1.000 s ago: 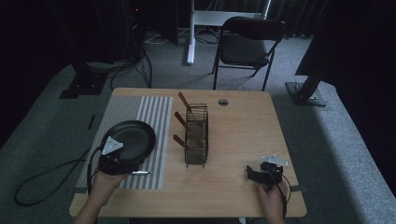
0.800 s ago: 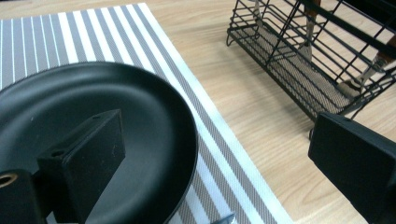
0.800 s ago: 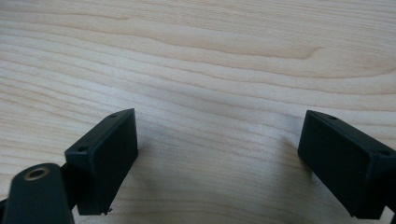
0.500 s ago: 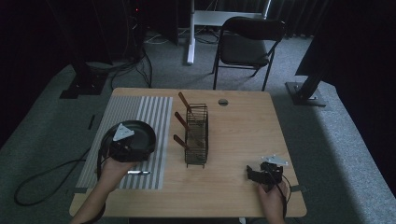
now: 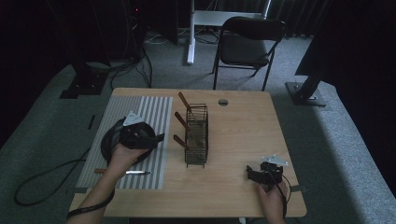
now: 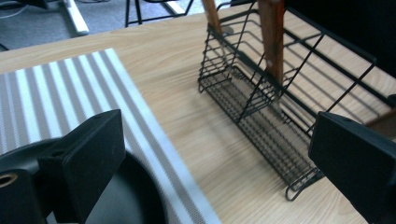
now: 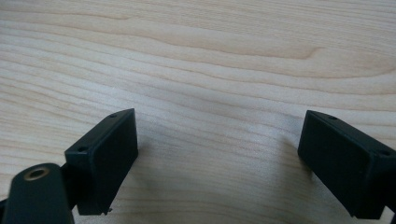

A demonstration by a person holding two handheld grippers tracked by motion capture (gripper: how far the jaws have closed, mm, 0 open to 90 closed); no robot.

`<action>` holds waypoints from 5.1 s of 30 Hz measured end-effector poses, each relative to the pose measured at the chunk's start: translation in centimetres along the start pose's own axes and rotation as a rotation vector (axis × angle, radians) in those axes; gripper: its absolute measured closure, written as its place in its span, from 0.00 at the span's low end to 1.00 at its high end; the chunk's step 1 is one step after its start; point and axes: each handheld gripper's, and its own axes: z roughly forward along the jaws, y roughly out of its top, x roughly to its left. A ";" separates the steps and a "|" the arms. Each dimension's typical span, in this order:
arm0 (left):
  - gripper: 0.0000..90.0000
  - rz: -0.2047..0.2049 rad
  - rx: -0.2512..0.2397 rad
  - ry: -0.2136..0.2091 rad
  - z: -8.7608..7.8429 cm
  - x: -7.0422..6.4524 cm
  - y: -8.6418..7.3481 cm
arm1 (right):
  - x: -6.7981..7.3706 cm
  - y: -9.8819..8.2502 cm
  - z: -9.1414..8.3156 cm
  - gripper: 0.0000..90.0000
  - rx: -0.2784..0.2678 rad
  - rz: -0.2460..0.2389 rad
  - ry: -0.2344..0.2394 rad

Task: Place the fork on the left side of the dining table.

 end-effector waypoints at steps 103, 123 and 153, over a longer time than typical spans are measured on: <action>0.89 -0.029 -0.148 -0.258 -2.2 -1.4 8.5 | 0.0 0.0 0.0 0.13 0.000 0.002 0.001; 0.89 -0.125 -0.184 -0.089 -4.5 3.9 7.5 | 0.0 0.0 0.0 0.13 0.000 0.002 0.000; 0.89 -0.357 -0.152 0.096 -0.7 12.1 2.6 | 0.0 0.0 0.0 0.13 0.001 0.002 0.000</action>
